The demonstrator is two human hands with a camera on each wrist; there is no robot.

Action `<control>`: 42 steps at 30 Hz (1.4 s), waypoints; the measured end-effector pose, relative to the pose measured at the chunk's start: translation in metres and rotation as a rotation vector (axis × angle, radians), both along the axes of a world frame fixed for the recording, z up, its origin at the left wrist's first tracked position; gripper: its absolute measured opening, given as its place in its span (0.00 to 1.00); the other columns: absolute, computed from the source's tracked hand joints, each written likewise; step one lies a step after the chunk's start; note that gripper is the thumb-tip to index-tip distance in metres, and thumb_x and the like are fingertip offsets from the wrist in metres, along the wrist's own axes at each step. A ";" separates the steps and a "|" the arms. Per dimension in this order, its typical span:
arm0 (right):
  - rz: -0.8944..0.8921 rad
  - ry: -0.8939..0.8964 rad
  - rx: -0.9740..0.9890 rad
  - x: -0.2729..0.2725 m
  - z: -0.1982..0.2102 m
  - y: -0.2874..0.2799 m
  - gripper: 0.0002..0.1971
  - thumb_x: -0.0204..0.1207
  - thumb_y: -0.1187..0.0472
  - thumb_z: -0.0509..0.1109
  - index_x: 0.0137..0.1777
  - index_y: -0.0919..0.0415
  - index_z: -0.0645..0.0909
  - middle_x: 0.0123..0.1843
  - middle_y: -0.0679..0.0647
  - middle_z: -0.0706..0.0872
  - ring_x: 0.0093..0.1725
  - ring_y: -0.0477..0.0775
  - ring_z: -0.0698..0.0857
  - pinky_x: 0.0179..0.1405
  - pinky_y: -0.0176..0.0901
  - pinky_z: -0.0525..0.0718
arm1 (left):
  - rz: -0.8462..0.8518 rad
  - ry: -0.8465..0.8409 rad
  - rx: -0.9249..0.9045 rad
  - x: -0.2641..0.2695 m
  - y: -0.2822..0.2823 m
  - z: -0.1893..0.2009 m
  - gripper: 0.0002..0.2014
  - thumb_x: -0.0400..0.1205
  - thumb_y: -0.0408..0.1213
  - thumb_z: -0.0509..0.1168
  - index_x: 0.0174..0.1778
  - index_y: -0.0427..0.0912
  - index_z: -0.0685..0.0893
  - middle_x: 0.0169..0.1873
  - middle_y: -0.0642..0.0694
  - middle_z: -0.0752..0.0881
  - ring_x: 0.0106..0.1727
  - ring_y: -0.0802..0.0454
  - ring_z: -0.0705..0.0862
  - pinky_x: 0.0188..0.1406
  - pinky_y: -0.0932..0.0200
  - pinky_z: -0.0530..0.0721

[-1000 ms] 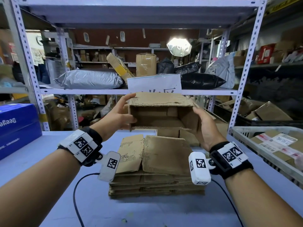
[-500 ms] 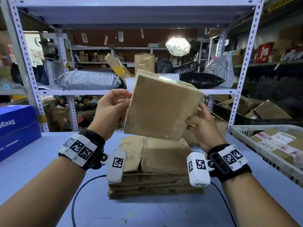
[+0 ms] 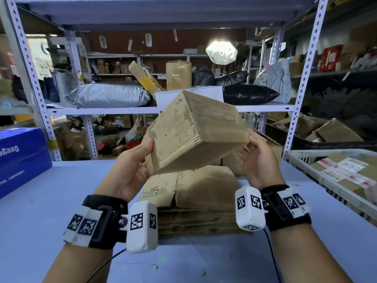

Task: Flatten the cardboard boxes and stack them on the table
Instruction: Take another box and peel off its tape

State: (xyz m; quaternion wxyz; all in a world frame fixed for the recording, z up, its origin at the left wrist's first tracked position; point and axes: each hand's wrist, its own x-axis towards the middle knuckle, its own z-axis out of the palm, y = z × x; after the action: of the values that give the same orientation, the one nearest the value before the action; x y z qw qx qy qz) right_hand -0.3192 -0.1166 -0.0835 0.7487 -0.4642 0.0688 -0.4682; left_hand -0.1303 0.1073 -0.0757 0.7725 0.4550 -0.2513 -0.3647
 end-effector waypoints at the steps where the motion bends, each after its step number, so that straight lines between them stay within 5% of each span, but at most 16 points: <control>1: -0.026 0.031 -0.015 -0.001 -0.002 -0.001 0.16 0.88 0.64 0.55 0.69 0.56 0.81 0.59 0.51 0.88 0.58 0.52 0.85 0.59 0.47 0.82 | 0.002 0.006 0.002 0.000 0.002 -0.003 0.24 0.82 0.49 0.68 0.71 0.38 0.84 0.53 0.40 0.93 0.41 0.45 0.94 0.38 0.52 0.93; 4: -0.035 0.031 -0.032 -0.001 -0.005 -0.004 0.17 0.87 0.69 0.55 0.67 0.55 0.81 0.57 0.52 0.90 0.55 0.51 0.88 0.51 0.44 0.86 | 0.018 -0.018 0.051 -0.001 0.006 -0.009 0.29 0.74 0.53 0.72 0.64 0.35 0.87 0.48 0.38 0.94 0.38 0.45 0.94 0.32 0.53 0.91; 6: -0.041 0.027 -0.026 0.000 -0.006 -0.004 0.17 0.88 0.69 0.55 0.68 0.56 0.81 0.57 0.53 0.91 0.53 0.50 0.89 0.46 0.42 0.87 | 0.008 -0.070 0.056 -0.002 0.009 -0.012 0.29 0.74 0.54 0.72 0.63 0.34 0.88 0.52 0.35 0.93 0.42 0.43 0.94 0.36 0.51 0.93; 11: -0.151 0.175 -0.144 0.000 -0.004 -0.006 0.19 0.86 0.73 0.59 0.72 0.59 0.80 0.64 0.56 0.90 0.60 0.54 0.89 0.59 0.49 0.87 | 0.138 -0.233 -0.166 -0.003 0.008 -0.014 0.21 0.76 0.40 0.74 0.65 0.37 0.87 0.56 0.39 0.92 0.50 0.46 0.92 0.42 0.54 0.92; 14: -0.245 0.303 -0.266 0.002 -0.003 -0.001 0.19 0.84 0.72 0.64 0.72 0.59 0.82 0.62 0.51 0.91 0.55 0.42 0.90 0.49 0.36 0.87 | 0.222 -0.268 -0.270 -0.008 0.005 -0.012 0.17 0.76 0.34 0.74 0.62 0.39 0.88 0.54 0.41 0.93 0.50 0.49 0.93 0.42 0.58 0.91; 16: -0.311 0.384 -0.359 0.002 -0.003 0.008 0.13 0.85 0.65 0.67 0.59 0.53 0.91 0.53 0.45 0.93 0.48 0.32 0.89 0.42 0.27 0.83 | 0.280 -0.290 -0.277 -0.013 0.002 -0.011 0.17 0.75 0.34 0.75 0.61 0.38 0.89 0.53 0.41 0.94 0.50 0.49 0.93 0.43 0.58 0.91; 18: -0.320 0.407 -0.403 0.000 -0.001 0.022 0.17 0.87 0.54 0.65 0.43 0.46 0.94 0.48 0.41 0.94 0.49 0.33 0.89 0.47 0.29 0.80 | 0.330 -0.317 -0.243 -0.018 -0.004 -0.011 0.17 0.76 0.34 0.76 0.61 0.37 0.89 0.54 0.41 0.94 0.52 0.47 0.93 0.46 0.55 0.91; 19: -0.278 0.387 -0.390 -0.001 -0.001 0.028 0.19 0.87 0.46 0.62 0.42 0.44 0.94 0.48 0.42 0.94 0.51 0.37 0.90 0.51 0.33 0.81 | 0.344 -0.328 -0.223 -0.019 -0.006 -0.012 0.16 0.77 0.33 0.75 0.61 0.37 0.89 0.54 0.41 0.94 0.52 0.47 0.93 0.46 0.55 0.91; 23: -0.268 0.504 -0.526 0.005 -0.011 0.052 0.40 0.63 0.18 0.66 0.69 0.42 0.81 0.58 0.36 0.89 0.60 0.37 0.85 0.62 0.44 0.82 | 0.356 -0.386 -0.148 -0.023 -0.014 -0.014 0.10 0.82 0.32 0.74 0.59 0.37 0.90 0.50 0.43 0.95 0.49 0.50 0.93 0.44 0.56 0.92; 26: -0.515 0.646 -0.624 0.014 -0.020 0.062 0.39 0.58 0.24 0.76 0.64 0.46 0.76 0.55 0.36 0.86 0.54 0.38 0.84 0.46 0.35 0.80 | 0.333 -0.409 -0.127 -0.028 -0.020 -0.017 0.07 0.82 0.33 0.74 0.55 0.38 0.91 0.49 0.43 0.95 0.49 0.49 0.93 0.43 0.57 0.91; 28: -0.640 0.657 -0.615 0.017 -0.024 0.063 0.36 0.61 0.30 0.80 0.62 0.49 0.75 0.54 0.39 0.84 0.51 0.43 0.83 0.43 0.38 0.79 | 0.311 -0.412 -0.125 -0.032 -0.022 -0.019 0.06 0.82 0.33 0.74 0.53 0.40 0.92 0.49 0.43 0.95 0.50 0.49 0.94 0.44 0.58 0.91; 35: -0.804 0.642 -0.606 0.022 -0.027 0.059 0.21 0.71 0.42 0.79 0.56 0.51 0.79 0.42 0.38 0.81 0.42 0.46 0.79 0.34 0.34 0.69 | 0.270 -0.372 -0.141 -0.038 -0.026 -0.021 0.05 0.81 0.32 0.74 0.50 0.44 0.93 0.49 0.42 0.95 0.49 0.49 0.94 0.42 0.58 0.91; 42: -0.890 0.651 -0.642 0.021 -0.032 0.052 0.19 0.81 0.44 0.71 0.57 0.61 0.83 0.32 0.41 0.75 0.36 0.52 0.77 0.34 0.44 0.67 | 0.287 -0.398 -0.128 -0.040 -0.028 -0.019 0.04 0.81 0.32 0.75 0.48 0.45 0.94 0.47 0.44 0.95 0.47 0.51 0.93 0.41 0.59 0.91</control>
State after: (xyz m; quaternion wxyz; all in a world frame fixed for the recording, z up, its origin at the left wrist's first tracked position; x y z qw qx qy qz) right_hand -0.2977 -0.0643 -0.1155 0.2470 -0.7110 0.3355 -0.5665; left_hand -0.1704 0.0790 -0.0947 0.7790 0.4990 -0.3537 -0.1378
